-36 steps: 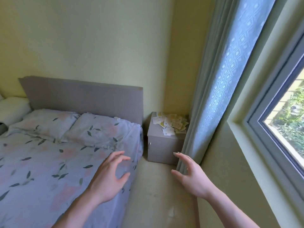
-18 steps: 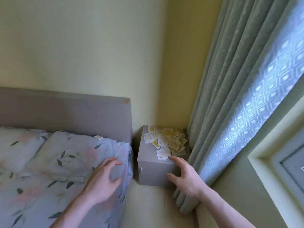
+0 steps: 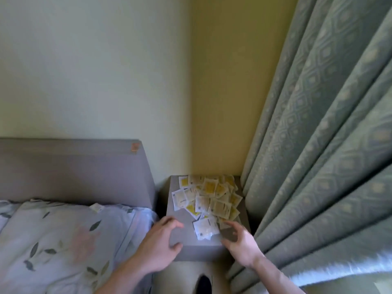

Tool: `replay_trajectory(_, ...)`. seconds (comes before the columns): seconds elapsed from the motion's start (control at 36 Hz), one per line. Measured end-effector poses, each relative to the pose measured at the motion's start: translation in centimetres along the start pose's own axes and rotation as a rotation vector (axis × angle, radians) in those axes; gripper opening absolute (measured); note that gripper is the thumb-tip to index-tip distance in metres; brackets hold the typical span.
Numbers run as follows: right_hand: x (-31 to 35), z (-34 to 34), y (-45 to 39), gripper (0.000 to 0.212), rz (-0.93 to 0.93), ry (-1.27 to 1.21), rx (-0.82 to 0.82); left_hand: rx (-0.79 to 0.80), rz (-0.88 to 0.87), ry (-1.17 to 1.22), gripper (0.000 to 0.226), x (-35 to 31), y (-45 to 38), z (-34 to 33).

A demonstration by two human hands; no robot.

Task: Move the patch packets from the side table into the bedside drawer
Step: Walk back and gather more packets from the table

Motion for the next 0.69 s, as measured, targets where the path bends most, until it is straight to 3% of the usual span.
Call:
replay_trajectory(0.25,-3.7,1.0,-12.0,0.052,-0.212,-0.088,-0.040,0.118,0.149,0.051,0.041,3.7,-12.4,-2.0)
replay_trajectory(0.5,-8.2,0.2,-21.1,0.055,-0.332,-0.042,-0.112,0.229,0.373,0.247,0.044,10.7,-24.4,-9.7)
replay_trajectory(0.64,-10.3,-0.8,-26.4,0.026,-0.316,-0.018,-0.186,0.214,0.488,0.307,0.047,15.2,-30.1,-14.9)
replay_trajectory(0.69,-11.8,-2.0,-28.5,0.035,-0.328,0.001,-0.172,0.198,0.548,0.347,0.048,16.8,-31.7,-17.0)
Point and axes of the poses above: each hand's wrist, its own y-axis away from the middle knuckle, its own z-axis out of the back of the hand, x = y × z, the point moved 10 cm from there along -y, towards the middle knuckle, and after that the axes turned 2 degrees about x, right-handed, at the moved point
